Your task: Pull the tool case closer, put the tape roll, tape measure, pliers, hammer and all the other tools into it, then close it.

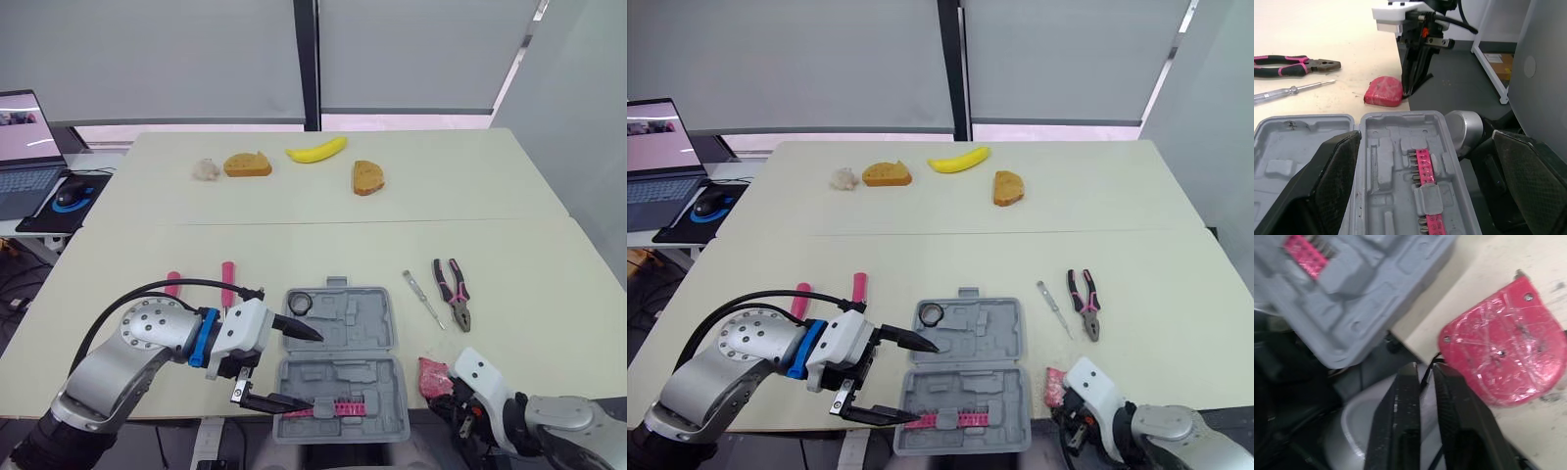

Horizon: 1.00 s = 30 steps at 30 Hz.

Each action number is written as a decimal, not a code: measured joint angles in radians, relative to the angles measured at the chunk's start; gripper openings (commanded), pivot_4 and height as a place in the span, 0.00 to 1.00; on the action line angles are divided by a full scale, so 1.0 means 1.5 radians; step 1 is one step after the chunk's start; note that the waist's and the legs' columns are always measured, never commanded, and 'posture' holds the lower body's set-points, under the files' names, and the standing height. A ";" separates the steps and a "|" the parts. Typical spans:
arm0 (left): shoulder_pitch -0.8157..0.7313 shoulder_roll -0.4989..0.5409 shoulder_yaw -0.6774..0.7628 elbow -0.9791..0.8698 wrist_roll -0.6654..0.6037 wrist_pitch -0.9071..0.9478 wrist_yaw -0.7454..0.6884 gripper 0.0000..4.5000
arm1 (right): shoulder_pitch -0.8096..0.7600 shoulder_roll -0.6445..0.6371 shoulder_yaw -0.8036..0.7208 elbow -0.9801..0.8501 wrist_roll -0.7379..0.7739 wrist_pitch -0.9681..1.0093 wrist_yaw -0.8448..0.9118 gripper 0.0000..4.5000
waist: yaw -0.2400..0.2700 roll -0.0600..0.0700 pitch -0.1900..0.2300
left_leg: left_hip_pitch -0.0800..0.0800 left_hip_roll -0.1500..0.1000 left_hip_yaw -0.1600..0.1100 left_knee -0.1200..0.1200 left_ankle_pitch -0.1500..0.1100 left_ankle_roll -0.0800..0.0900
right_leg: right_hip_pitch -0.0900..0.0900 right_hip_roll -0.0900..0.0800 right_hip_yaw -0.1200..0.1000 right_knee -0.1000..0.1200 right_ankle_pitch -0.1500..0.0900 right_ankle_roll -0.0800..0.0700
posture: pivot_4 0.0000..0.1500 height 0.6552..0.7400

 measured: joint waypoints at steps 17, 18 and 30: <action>0.007 0.005 0.001 -0.006 -0.002 -0.006 -0.010 1.00 | 0.053 -0.101 -0.063 0.168 -0.168 -0.489 0.178 0.99 | 0.000 -0.001 0.001 | 0.000 0.000 0.000 0.000 0.000 0.000 | 0.001 0.000 0.000 0.000 0.000 0.000 | 1.00 1.00; 0.007 0.005 0.001 -0.007 -0.002 -0.011 -0.013 1.00 | 0.056 -0.095 -0.054 0.193 -0.185 -0.531 0.186 0.99 | 0.000 -0.001 0.001 | 0.000 0.000 0.000 0.000 0.000 0.000 | 0.001 0.000 0.000 0.000 0.000 0.000 | 1.00 1.00; 0.017 0.005 -0.012 -0.017 -0.002 -0.043 -0.040 1.00 | -0.024 -0.043 0.030 0.377 -0.273 -0.733 0.212 0.99 | 0.000 -0.001 0.001 | 0.002 0.000 0.000 0.000 0.000 0.000 | 0.003 0.000 0.000 0.000 0.000 0.000 | 1.00 1.00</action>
